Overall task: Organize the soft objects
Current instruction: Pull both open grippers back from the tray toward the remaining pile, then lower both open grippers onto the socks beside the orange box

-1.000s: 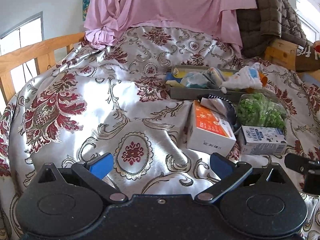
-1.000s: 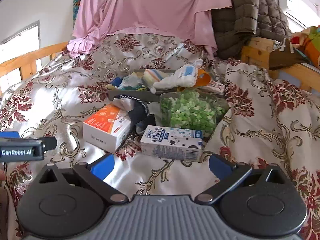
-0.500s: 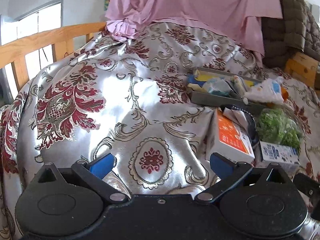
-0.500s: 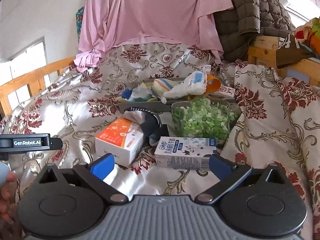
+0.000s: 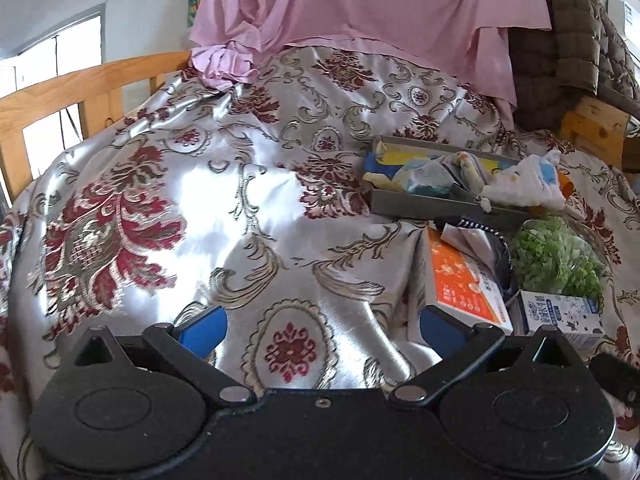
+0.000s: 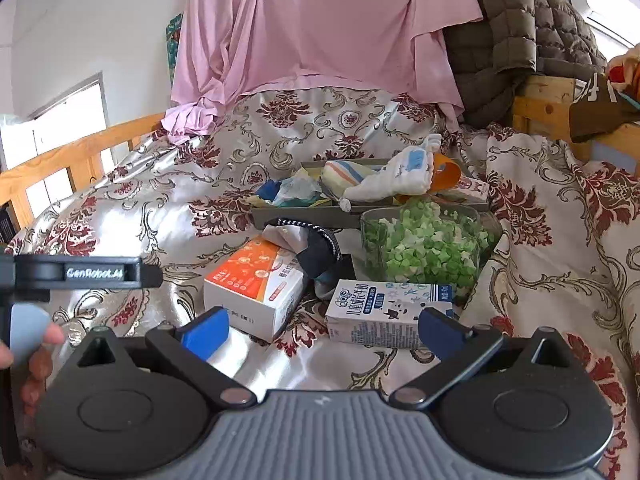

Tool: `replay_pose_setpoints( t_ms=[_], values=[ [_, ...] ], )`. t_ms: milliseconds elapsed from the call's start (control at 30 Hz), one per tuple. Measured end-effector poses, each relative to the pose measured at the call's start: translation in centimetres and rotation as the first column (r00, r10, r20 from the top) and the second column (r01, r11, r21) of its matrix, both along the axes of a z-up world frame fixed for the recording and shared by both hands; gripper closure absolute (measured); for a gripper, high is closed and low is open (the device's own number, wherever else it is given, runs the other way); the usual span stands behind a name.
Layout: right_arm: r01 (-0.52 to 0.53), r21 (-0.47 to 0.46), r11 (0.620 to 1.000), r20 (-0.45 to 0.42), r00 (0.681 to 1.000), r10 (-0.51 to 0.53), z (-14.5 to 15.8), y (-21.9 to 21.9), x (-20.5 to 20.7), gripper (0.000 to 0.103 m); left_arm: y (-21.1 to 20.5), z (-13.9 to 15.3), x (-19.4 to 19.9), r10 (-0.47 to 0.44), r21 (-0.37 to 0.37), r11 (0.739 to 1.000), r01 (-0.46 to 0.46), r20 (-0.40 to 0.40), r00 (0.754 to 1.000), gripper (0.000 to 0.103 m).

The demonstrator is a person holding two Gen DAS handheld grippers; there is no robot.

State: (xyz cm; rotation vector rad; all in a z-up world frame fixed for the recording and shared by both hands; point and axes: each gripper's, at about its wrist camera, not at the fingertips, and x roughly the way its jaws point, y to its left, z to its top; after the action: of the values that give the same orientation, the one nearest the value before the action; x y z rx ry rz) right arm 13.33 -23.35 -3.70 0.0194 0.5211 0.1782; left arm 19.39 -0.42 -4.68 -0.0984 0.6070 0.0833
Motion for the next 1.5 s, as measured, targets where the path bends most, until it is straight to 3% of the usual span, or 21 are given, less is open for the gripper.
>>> replay_pose_setpoints(
  t_ms=[400, 633, 900, 1033, 1167, 1500],
  values=[
    [0.002, 0.031, 1.000, -0.003, 1.000, -0.002, -0.2, -0.4, 2.6, 0.000, -0.8, 0.0, 3.8, -0.019, -0.035, 0.999, 0.018, -0.013, 1.000, 0.001],
    [-0.040, 0.053, 0.998, -0.021, 0.999, 0.041, -0.5, -0.2, 4.6, 0.000, -0.3, -0.1, 6.3, 0.028, -0.084, 0.996, -0.031, -0.036, 0.999, 0.001],
    [-0.077, -0.007, 0.997, -0.012, 0.997, 0.077, -0.9, 0.5, 5.7, 0.000, -0.4, 0.5, 9.0, 0.040, -0.111, 0.993, -0.046, -0.049, 0.998, 0.001],
    [-0.134, 0.029, 0.991, 0.004, 0.991, 0.134, -1.0, 0.5, 7.3, 0.000, -1.1, 1.1, 10.6, -0.013, -0.099, 0.995, 0.008, -0.049, 0.999, 0.001],
    [-0.181, 0.078, 0.980, 0.001, 0.983, 0.182, -1.7, 0.5, 9.3, 0.001, -1.6, 1.5, 12.2, -0.086, -0.134, 0.988, 0.077, -0.060, 0.995, 0.001],
    [-0.215, 0.100, 0.971, -0.021, 0.976, 0.219, -3.4, 1.1, 11.9, 0.009, -1.3, 1.5, 15.8, -0.307, -0.223, 0.932, 0.287, -0.063, 0.950, 0.001]
  ],
)
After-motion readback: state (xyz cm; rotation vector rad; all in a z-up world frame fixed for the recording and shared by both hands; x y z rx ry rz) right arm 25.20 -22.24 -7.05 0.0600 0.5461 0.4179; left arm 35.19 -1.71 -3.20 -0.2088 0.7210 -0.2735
